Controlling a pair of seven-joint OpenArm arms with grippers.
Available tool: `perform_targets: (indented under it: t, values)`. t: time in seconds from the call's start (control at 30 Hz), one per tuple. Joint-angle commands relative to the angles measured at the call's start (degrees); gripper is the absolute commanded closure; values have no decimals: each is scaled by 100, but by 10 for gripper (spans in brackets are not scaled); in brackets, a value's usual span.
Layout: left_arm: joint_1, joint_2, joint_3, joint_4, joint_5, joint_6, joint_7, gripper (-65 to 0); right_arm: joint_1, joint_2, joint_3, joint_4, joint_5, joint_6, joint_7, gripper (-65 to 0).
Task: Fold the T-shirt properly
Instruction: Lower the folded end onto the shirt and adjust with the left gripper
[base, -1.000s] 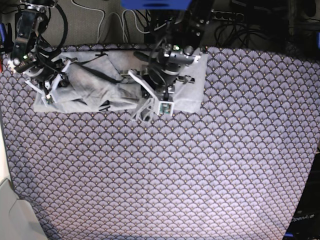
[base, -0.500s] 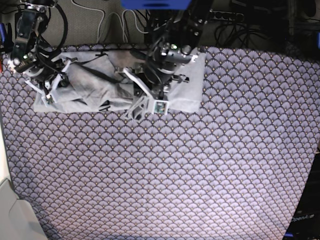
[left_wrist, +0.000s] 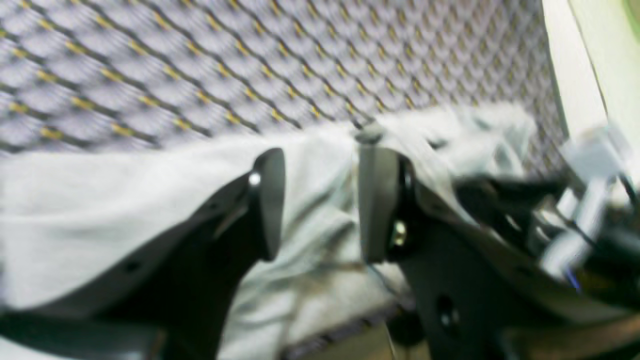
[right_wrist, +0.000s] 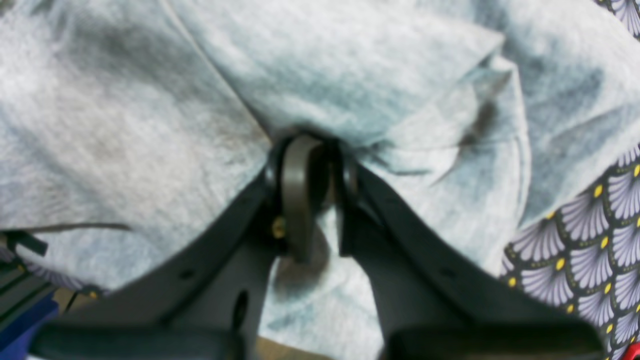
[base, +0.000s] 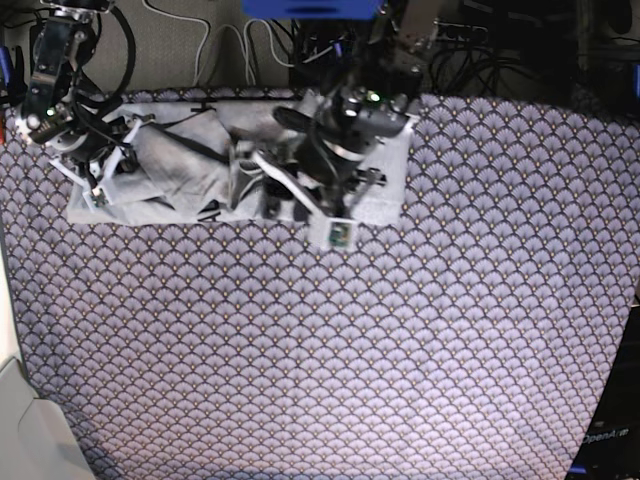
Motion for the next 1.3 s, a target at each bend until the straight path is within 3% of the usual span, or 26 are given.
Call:
perform_targets:
  t: [0.0,0.13,0.17,0.3,0.7,1.13,1.27]
  values:
    - [59,46,-11,69,-36,-51,-51,-219,-68,54,4,0,-150,17,-268,-69]
    - [138,-58,-46,69,-19,-25,-51,-6,-50,36,4,0,-150,17,-268,-69]
    - [147,-58,-46,60,8,-16,-51,0,-50,36,4,0,-150,17,-268,-69]
    - [165,-40,-46,-186,78,-8,-51,0,-42,27,4,0,-150,17,-268,-69]
    - [411,-58,-2,-300,1107,-8,-51,-3,-68,54,4,0,-150,17,-260,-69]
    - [596,-49,24,-379,1274,-8,-42,-3,-68,36,4,0,-150,17,-260,-69]
    - [525,-23,666,-467,1318,-16,740,-4,-68,54,13,0,-150,17,-260,-69]
